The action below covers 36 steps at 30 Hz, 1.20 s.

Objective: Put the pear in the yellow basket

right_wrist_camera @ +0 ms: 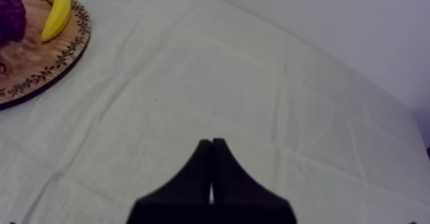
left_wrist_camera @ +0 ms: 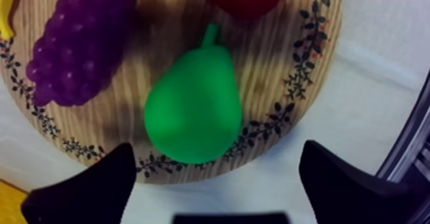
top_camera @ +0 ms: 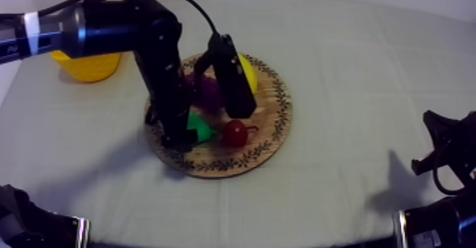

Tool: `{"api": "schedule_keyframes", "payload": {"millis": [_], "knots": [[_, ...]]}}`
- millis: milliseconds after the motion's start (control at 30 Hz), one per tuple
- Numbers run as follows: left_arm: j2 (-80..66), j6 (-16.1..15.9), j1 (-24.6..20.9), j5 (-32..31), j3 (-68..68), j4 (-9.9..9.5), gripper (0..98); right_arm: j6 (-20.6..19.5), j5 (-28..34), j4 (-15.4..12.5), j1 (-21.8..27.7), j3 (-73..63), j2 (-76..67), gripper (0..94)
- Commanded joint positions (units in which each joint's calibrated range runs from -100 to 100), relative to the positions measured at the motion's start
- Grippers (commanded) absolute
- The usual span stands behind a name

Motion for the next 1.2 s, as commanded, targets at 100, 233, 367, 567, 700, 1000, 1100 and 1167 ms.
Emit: {"api": "schedule_keyframes", "payload": {"millis": [100, 233, 367, 567, 700, 1000, 1100, 1167], "knots": [[2.78, 0.10, -0.08, -1.28, -0.45, 0.03, 96.3, 0.01, 0.02, 0.00, -0.02, -0.02, -0.03, 0.4], [5.41, 0.08, -0.39, -1.75, -1.04, 0.07, 96.1, 0.01, 0.02, 0.00, -0.02, -0.02, -0.03, 0.4], [7.79, 0.29, -0.63, -2.43, -1.34, 0.01, 95.1, 0.01, 0.02, 0.00, -0.02, -0.02, -0.03, 0.4], [9.41, 0.98, -0.18, -3.01, -1.71, -0.60, 91.0, 0.01, 0.02, 0.00, -0.02, -0.02, -0.03, 0.4], [9.92, 2.39, 0.43, -3.18, -1.68, -1.61, 81.0, 0.01, 0.02, 0.00, -0.02, -0.02, -0.03, 0.4], [9.93, 4.32, 0.54, -3.71, -0.05, -2.56, 59.8, 0.01, 0.02, 0.00, -0.02, -0.02, -0.03, 0.4], [9.73, 4.47, 0.35, -3.97, 0.52, -2.59, 56.7, 0.01, 0.02, 0.00, -0.02, -0.02, -0.03, 0.4], [9.58, 4.48, 0.30, -4.10, 0.72, -2.60, 55.3, 0.01, 0.02, 0.00, -0.02, -0.02, -0.03, 0.4]]}}
